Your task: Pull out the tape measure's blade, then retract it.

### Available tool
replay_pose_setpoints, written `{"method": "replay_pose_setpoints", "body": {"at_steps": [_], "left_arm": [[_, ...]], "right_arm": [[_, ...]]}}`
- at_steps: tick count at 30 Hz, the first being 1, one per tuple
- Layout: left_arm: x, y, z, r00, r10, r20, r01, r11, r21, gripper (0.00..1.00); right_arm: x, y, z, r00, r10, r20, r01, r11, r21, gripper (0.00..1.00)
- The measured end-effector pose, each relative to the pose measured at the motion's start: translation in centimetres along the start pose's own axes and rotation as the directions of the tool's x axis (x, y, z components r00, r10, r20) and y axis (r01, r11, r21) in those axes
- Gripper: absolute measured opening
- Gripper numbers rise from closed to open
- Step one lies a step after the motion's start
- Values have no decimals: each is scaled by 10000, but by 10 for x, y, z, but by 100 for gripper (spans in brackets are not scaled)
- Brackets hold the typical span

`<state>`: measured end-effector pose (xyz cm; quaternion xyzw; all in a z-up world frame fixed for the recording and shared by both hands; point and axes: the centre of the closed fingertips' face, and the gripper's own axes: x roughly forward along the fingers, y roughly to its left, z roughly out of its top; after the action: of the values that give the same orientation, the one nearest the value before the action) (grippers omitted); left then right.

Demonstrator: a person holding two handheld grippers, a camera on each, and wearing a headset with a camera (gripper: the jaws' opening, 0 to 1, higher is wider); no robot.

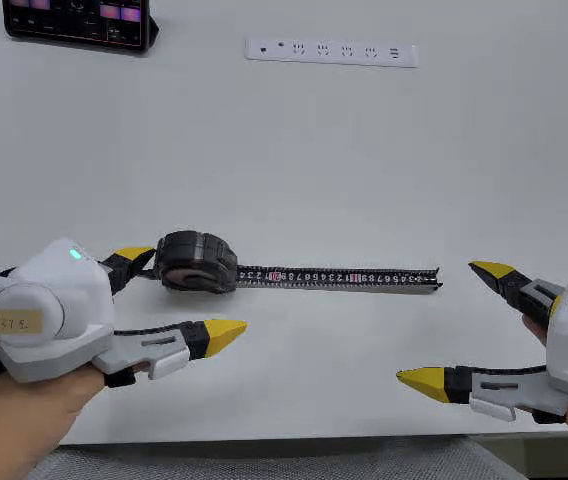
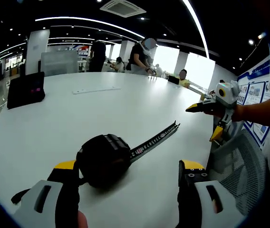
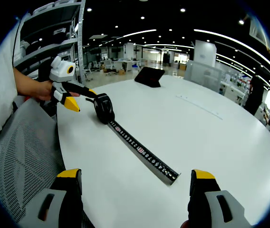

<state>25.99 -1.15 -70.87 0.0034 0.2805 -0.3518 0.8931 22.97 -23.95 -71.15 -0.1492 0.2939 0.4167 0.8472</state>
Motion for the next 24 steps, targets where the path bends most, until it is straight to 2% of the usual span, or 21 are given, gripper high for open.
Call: {"method": "replay_pose_setpoints", "body": {"at_steps": [5, 7, 17, 20, 24], "left_arm": [[4, 2, 1, 9993, 377, 16, -377, 9991, -207, 82], [6, 3, 0, 9982, 600, -73, -601, 9981, -126, 82], [12, 12, -2, 9932, 1154, -174, -1163, 9912, -635, 79], [15, 14, -3, 9904, 1364, -244, -1378, 9877, -739, 79], [17, 17, -5, 9881, 1533, -133, -1538, 9815, -1138, 79]], "right_arm": [[0, -4, -1, 9998, 130, -117, -132, 9998, -161, 90], [0, -8, -1, 9996, 184, -204, -189, 9995, -263, 86], [2, -29, -5, 9959, 588, -694, -643, 9947, -807, 72], [5, -33, -5, 9932, 769, -869, -855, 9913, -1003, 67], [8, -40, -7, 9900, 979, -1019, -1105, 9858, -1266, 57]]}}
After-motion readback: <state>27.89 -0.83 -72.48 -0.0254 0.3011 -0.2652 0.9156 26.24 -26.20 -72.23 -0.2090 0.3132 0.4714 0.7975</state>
